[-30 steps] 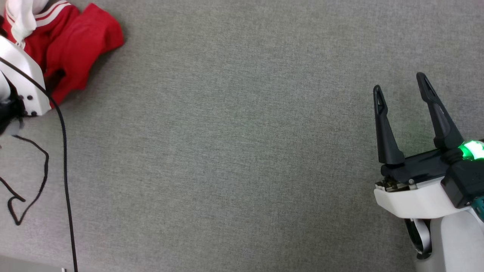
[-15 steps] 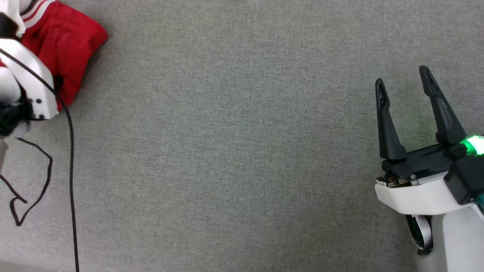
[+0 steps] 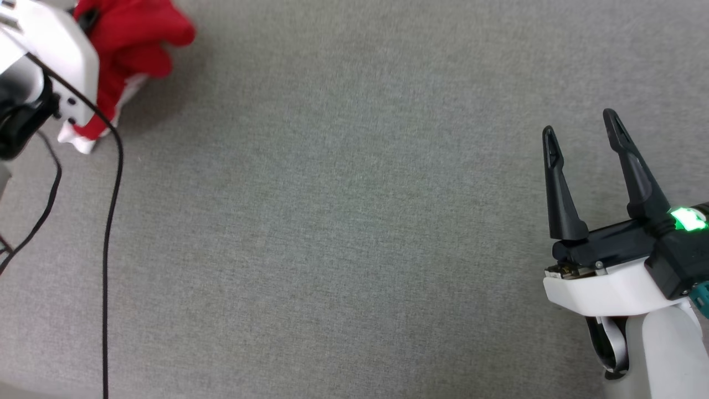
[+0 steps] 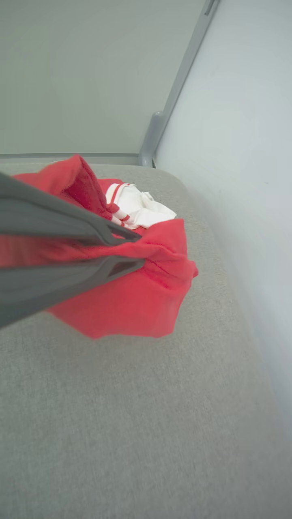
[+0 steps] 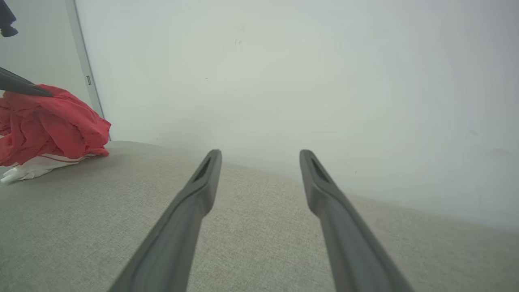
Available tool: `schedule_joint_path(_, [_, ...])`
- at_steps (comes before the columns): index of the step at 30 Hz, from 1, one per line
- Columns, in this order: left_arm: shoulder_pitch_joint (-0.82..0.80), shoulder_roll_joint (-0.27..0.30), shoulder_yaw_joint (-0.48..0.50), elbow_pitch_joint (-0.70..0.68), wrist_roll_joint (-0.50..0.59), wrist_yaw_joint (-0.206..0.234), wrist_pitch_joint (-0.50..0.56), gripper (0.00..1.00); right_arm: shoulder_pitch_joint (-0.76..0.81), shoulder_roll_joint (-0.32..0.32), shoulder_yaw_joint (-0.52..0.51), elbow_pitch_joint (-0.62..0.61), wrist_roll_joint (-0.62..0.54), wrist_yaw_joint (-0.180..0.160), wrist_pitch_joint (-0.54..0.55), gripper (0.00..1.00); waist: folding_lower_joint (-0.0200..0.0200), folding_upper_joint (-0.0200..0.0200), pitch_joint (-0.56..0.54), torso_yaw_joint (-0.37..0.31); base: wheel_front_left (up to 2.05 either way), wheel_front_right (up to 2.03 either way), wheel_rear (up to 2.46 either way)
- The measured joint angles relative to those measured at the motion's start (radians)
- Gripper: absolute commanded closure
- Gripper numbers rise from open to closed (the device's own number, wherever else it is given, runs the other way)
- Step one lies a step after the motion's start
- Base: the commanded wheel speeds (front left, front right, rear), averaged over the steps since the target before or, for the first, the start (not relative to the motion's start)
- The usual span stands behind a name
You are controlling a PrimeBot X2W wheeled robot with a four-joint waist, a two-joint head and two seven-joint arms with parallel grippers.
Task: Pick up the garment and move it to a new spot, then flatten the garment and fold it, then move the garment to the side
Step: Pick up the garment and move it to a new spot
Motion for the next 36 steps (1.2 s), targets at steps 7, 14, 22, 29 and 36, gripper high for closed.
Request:
schedule_joint_path(7, [-0.069, -0.044, -0.069, -0.113, 0.038, 0.0, -0.058, 1.0, 0.016, 0.001, -0.009, 0.007, 0.058, 0.0, 0.0, 0.0, -0.0001, 0.0, -0.064, -0.037, 0.0, 0.0, 0.0])
schedule_joint_path(14, [-0.1, -0.113, -0.156, -0.222, 0.069, 0.0, -0.074, 1.0, 0.024, 0.001, -0.023, 0.006, 0.099, 0.0, 0.0, 0.0, 0.0, 0.0, -0.096, -0.125, 0.0, 0.0, 0.0])
schedule_joint_path(22, [-0.115, -0.258, -0.312, -0.303, 0.074, 0.0, -0.08, 1.0, 0.025, 0.001, -0.062, 0.003, 0.128, 0.0, 0.0, 0.0, 0.0, 0.0, -0.099, -0.24, 0.0, 0.0, 0.0])
schedule_joint_path(29, [-0.129, -0.4, -0.457, -0.297, 0.042, 0.0, -0.127, 1.0, 0.025, 0.001, -0.095, 0.001, 0.151, 0.0, 0.0, 0.0, -0.0001, 0.0, -0.082, -0.314, 0.0, 0.0, 0.0])
schedule_joint_path(36, [-0.024, -0.559, -0.51, -0.239, 0.027, 0.0, -0.166, 1.0, 0.025, 0.002, -0.137, -0.004, 0.158, 0.0, 0.0, 0.0, 0.0, 0.0, -0.067, -0.343, 0.0, 0.0, 0.0])
